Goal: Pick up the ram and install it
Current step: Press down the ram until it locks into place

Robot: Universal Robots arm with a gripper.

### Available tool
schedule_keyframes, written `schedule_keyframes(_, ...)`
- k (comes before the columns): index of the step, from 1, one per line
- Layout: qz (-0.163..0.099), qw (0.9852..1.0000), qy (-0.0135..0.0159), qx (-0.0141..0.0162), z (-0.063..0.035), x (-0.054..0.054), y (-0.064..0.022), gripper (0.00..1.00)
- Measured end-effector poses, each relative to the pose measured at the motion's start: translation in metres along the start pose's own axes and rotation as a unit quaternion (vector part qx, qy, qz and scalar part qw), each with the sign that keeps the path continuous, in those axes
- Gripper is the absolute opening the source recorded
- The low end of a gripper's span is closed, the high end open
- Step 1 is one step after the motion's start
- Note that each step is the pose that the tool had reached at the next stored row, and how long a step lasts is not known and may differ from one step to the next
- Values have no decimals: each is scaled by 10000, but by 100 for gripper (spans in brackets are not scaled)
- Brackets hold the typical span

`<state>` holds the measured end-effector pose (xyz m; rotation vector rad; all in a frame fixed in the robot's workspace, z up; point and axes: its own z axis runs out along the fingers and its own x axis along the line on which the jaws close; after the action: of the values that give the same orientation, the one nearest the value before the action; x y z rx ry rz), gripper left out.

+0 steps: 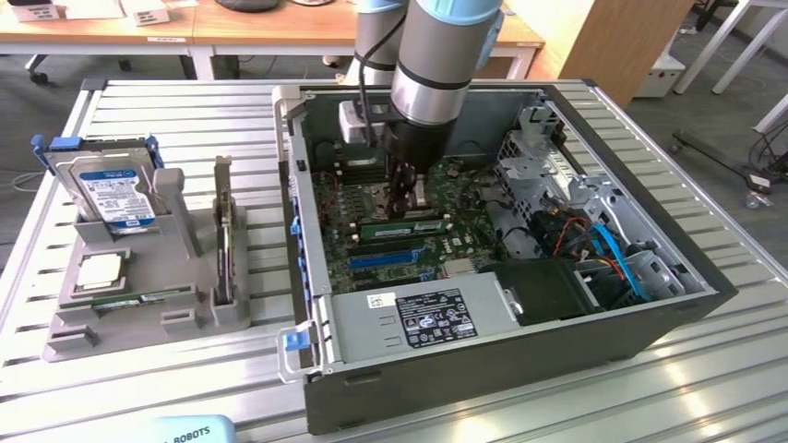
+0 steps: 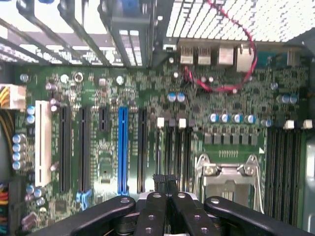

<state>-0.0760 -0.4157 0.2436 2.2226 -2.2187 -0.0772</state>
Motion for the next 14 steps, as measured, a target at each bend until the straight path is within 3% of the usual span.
schedule_keyframes(4, 0, 10000, 0, 0, 3, 0, 78, 10)
schedule_keyframes(14, 0, 10000, 0, -1, 2, 0, 56, 10)
